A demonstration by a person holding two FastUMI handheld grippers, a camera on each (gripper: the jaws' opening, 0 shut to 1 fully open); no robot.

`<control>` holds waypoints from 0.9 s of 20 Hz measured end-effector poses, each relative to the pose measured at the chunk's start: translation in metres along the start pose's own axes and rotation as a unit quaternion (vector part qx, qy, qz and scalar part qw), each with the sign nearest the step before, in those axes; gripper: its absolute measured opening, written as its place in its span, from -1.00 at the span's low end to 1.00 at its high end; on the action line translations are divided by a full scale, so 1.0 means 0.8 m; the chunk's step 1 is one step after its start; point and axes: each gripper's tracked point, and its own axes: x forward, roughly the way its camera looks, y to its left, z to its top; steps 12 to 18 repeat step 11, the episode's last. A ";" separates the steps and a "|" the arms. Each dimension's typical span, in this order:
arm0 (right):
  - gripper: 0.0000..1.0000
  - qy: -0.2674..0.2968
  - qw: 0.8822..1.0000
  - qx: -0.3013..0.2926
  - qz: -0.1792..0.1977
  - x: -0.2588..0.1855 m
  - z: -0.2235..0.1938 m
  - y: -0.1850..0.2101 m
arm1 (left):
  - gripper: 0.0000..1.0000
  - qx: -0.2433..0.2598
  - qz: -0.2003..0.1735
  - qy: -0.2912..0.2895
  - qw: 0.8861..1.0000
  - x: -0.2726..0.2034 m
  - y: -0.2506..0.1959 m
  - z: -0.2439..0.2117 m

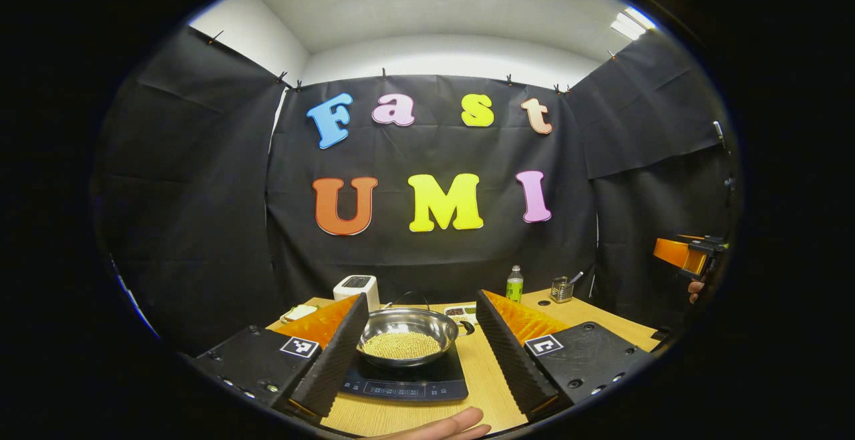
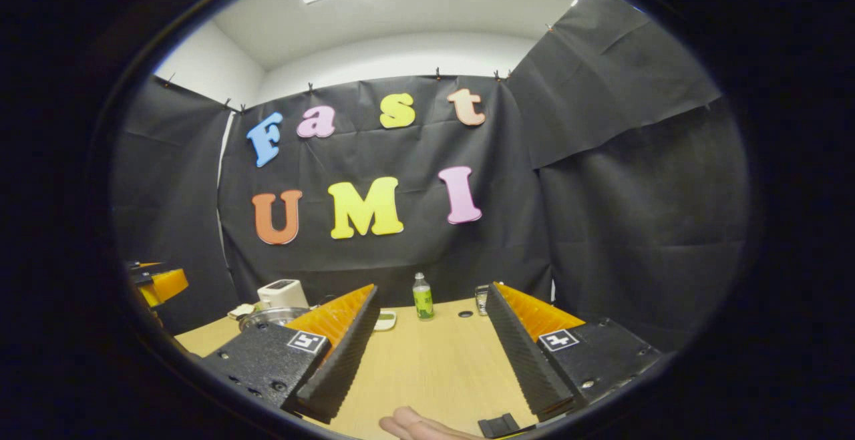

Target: First push the handle of the pot to place it horizontally, then grasp the pot with both hands and set it on the induction cooktop.

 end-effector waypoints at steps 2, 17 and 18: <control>1.00 -0.003 1.000 -0.001 0.005 0.001 0.000 0.001 | 0.92 -0.007 -0.003 0.002 1.000 0.000 0.001 -0.001; 0.92 -0.030 0.999 -0.026 0.017 -0.006 0.001 0.007 | 0.92 -0.007 0.007 0.000 1.000 0.007 0.003 -0.005; 0.92 -0.030 0.999 -0.026 0.017 -0.006 0.001 0.007 | 0.92 -0.007 0.007 0.000 1.000 0.007 0.003 -0.005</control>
